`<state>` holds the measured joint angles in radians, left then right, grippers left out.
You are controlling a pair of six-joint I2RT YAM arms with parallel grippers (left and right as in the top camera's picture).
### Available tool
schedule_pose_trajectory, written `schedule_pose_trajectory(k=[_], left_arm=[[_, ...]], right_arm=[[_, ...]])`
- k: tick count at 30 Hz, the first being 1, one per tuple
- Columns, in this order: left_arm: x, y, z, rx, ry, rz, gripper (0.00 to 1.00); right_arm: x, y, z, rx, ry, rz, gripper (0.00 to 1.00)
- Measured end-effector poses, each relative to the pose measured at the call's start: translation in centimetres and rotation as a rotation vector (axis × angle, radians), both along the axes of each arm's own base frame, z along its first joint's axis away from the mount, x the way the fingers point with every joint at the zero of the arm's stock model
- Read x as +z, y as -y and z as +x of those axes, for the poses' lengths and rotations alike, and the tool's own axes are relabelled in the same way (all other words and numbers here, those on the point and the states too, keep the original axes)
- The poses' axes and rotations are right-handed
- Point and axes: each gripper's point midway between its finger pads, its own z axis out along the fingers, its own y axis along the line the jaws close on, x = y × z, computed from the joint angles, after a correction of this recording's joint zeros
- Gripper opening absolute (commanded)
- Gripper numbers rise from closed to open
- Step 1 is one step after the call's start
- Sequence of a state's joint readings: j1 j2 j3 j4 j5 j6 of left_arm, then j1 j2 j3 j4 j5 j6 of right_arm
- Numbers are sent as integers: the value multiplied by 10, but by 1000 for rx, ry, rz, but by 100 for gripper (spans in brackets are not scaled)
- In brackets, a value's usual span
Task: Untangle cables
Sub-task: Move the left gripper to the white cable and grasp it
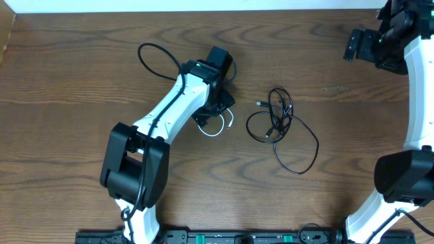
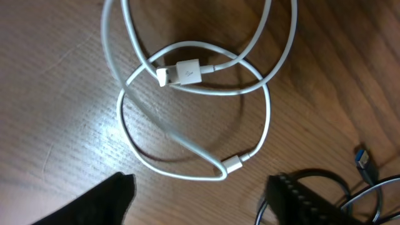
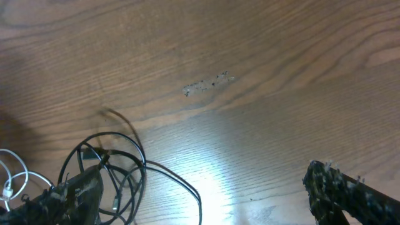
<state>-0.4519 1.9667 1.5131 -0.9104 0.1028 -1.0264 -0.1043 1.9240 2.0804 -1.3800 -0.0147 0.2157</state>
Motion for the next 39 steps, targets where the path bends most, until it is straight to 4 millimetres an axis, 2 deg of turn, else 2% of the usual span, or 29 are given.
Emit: schedule_pose_trajectory(k=[7,10,17,39], left_arm=[[-8,1,4,10,3,7,65],[-10,0,6,15,4,13,59],[-14,1,10,19,17,16,54],[-12,-9,29,35,109,82,54]], right_arm=[[0,0,0,0,0,0,99],[0,0,0,0,0,0,99],[0,0,0,0,0,0,99],[0,0,0,0,0,0,99]])
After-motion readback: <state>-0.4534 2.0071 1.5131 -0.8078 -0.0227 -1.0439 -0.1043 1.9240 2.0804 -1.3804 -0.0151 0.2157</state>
